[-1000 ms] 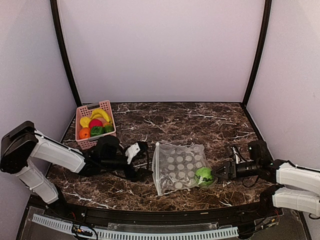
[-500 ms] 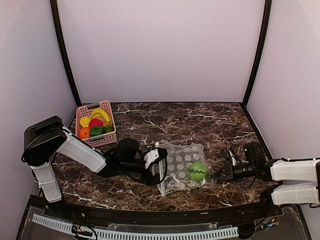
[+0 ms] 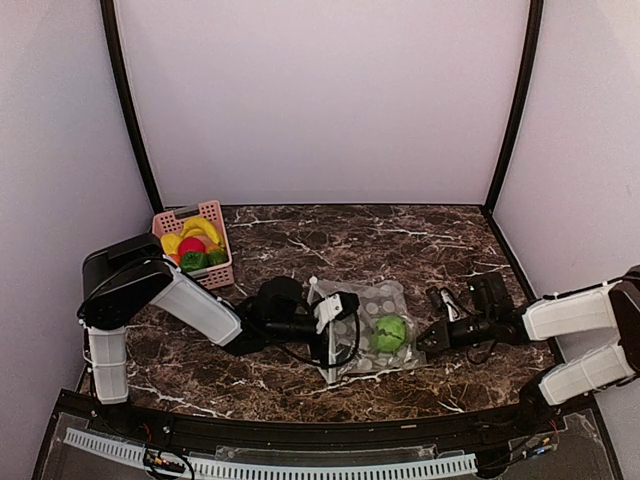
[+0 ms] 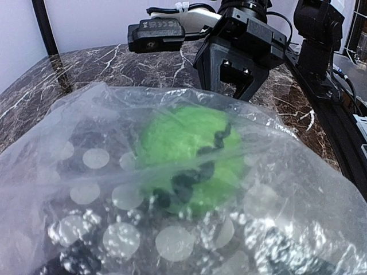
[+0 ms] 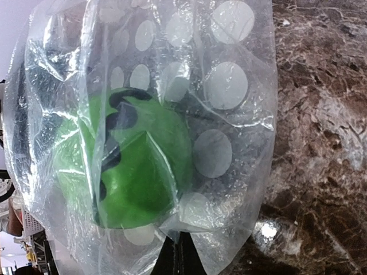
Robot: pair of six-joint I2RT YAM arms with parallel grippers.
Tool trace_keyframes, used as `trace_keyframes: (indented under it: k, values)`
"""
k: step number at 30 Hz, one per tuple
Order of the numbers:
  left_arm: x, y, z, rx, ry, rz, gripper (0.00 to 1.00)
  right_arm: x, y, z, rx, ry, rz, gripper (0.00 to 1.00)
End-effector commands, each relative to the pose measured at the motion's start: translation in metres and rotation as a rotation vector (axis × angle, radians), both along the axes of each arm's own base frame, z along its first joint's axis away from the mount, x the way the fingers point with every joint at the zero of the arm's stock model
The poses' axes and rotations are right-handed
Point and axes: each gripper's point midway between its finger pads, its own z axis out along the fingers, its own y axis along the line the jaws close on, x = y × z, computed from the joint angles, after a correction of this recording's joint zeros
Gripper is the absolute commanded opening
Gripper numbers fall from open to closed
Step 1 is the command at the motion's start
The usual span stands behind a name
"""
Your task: Open the zip-top bag and remove the fake food
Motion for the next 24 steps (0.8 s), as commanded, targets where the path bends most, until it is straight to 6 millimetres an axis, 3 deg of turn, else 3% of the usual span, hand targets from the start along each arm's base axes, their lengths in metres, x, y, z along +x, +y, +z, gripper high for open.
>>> trace_keyframes:
  k: [1,15,21,24]
  values:
    - [-0.002,-0.022,0.015,-0.043,-0.044,-0.042,0.99,0.017,0.011,0.003,-0.042,-0.084,0.029,0.0]
    - [0.001,-0.053,-0.007,0.016,-0.047,-0.15,0.97,0.031,0.043,-0.003,-0.084,-0.117,0.138,0.0]
    - [0.004,-0.051,-0.013,0.048,-0.027,-0.132,0.83,0.032,0.046,-0.003,-0.073,-0.12,0.141,0.0]
    - [0.01,-0.037,-0.013,0.062,-0.03,-0.079,0.76,0.031,0.04,-0.006,-0.083,-0.118,0.12,0.0]
